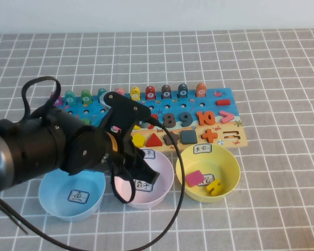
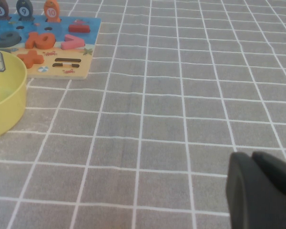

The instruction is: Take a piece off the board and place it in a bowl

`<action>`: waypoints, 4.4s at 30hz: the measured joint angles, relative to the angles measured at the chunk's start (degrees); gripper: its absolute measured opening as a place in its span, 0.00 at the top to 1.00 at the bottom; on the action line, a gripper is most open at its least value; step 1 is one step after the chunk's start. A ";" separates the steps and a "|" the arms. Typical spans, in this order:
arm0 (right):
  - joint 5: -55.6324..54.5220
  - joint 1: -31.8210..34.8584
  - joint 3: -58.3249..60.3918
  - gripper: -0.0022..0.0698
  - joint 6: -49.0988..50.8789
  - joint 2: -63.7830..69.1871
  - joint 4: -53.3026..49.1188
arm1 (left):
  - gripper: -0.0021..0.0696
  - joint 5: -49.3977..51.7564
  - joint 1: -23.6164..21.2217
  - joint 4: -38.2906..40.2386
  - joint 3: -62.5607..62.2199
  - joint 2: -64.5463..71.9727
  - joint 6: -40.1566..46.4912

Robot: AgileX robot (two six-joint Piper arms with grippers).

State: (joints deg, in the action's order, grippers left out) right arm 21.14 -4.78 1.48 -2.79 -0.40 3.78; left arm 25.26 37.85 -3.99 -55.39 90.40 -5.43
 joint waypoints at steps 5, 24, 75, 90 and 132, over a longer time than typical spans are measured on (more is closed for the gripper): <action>0.00 0.00 0.00 0.99 0.00 0.00 0.00 | 0.80 -0.74 0.00 0.00 0.00 2.35 0.00; 0.00 0.00 0.00 0.99 0.00 0.00 0.00 | 0.80 -2.30 0.00 0.00 0.00 8.19 2.33; 0.00 0.00 0.00 0.99 0.00 0.00 0.00 | 0.97 -12.42 0.00 4.58 33.76 -56.72 2.26; 0.00 0.00 0.00 0.99 0.00 0.00 0.00 | 0.97 -25.26 -0.74 -1.60 39.62 -60.57 8.03; 0.00 0.00 0.00 0.99 0.00 -0.13 0.00 | 0.97 -3.98 -28.54 0.82 56.80 -90.96 7.45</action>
State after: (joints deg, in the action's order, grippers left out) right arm 21.14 -4.78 1.48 -2.79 -0.54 3.78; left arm 21.28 9.32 -3.17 1.41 -0.56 2.02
